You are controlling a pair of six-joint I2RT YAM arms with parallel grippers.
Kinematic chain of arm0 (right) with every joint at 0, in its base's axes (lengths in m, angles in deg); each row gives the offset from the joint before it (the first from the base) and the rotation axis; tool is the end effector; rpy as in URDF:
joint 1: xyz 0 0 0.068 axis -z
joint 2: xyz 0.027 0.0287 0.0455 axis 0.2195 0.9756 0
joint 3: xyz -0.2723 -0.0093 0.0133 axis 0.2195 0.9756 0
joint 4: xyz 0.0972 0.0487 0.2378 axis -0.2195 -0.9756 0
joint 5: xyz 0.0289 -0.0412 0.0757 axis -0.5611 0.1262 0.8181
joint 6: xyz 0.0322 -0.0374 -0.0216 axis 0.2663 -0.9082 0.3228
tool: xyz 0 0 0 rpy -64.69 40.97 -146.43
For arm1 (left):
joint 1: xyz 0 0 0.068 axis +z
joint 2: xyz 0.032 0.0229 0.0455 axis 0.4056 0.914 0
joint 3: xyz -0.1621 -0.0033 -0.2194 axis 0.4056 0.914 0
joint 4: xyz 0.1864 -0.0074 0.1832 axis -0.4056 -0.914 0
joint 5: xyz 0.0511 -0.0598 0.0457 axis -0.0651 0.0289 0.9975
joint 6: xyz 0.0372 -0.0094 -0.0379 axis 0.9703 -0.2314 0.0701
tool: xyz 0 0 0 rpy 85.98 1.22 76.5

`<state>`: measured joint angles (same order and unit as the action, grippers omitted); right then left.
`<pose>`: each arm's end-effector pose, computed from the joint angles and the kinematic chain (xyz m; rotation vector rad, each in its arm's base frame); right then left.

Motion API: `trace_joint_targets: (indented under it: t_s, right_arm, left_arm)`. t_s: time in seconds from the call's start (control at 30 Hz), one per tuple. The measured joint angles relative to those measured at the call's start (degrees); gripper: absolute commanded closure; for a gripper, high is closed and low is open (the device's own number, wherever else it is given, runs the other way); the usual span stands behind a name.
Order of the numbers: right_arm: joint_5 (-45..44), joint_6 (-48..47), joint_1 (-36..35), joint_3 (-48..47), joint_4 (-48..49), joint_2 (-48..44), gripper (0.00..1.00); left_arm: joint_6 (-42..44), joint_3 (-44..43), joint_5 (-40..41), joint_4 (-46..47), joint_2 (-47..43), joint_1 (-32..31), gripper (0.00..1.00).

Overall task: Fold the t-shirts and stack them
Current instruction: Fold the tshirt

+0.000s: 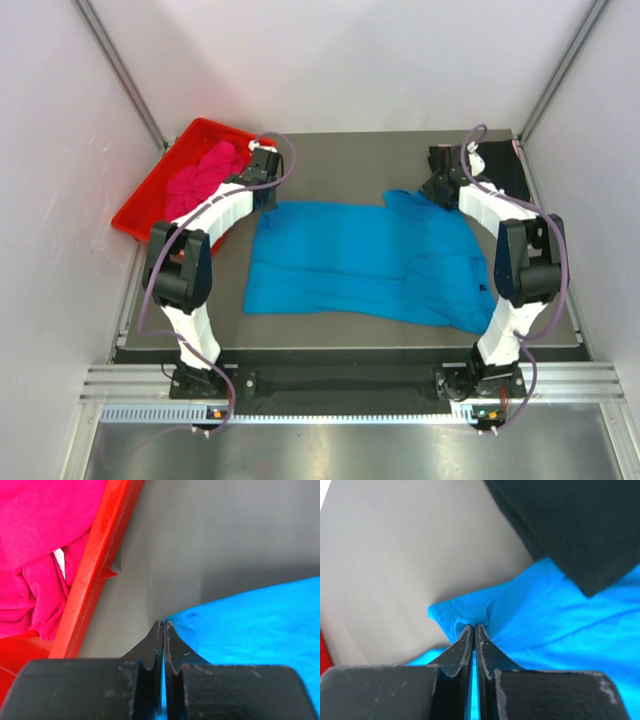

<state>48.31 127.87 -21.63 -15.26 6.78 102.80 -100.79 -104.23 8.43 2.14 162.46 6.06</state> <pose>0.4048 0.0591 0.2157 0.9262 2.2004 0.3539 0.3911 -0.1139 0.2311 0.0008 2.4200 0.1804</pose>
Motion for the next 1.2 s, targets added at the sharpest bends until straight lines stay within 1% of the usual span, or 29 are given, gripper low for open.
trace_joint_targets:
  t_s: [0.13,0.33,0.67,0.83,1.0,1.2]
  right_arm:
    - [1.22,0.74,-0.39,3.87,1.68,-2.95,1.0]
    - [1.38,1.22,-0.44,7.15,2.03,-6.05,1.0]
    - [-2.75,-0.46,0.26,7.72,0.46,-12.92,1.0]
    - [-5.01,-2.12,1.05,7.74,-1.9,-15.37,1.0]
    - [-6.29,-4.07,3.5,9.9,-3.34,-19.1,1.0]
    - [-7.08,-6.73,7.02,12.66,-6.27,-23.93,1.0]
  left_arm:
    - [-0.26,0.17,0.0,0.04,0.0,0.0,1.0]
    - [-0.44,0.55,-0.02,0.09,0.0,0.0,1.0]
    - [2.19,0.35,0.04,-0.39,0.0,0.0,1.0]
    - [3.89,0.15,1.18,-0.55,0.0,0.0,1.0]
    - [4.7,1.03,3.08,-0.09,-0.55,0.0,1.0]
    - [5.03,2.75,3.93,0.5,-3.43,0.0,1.0]
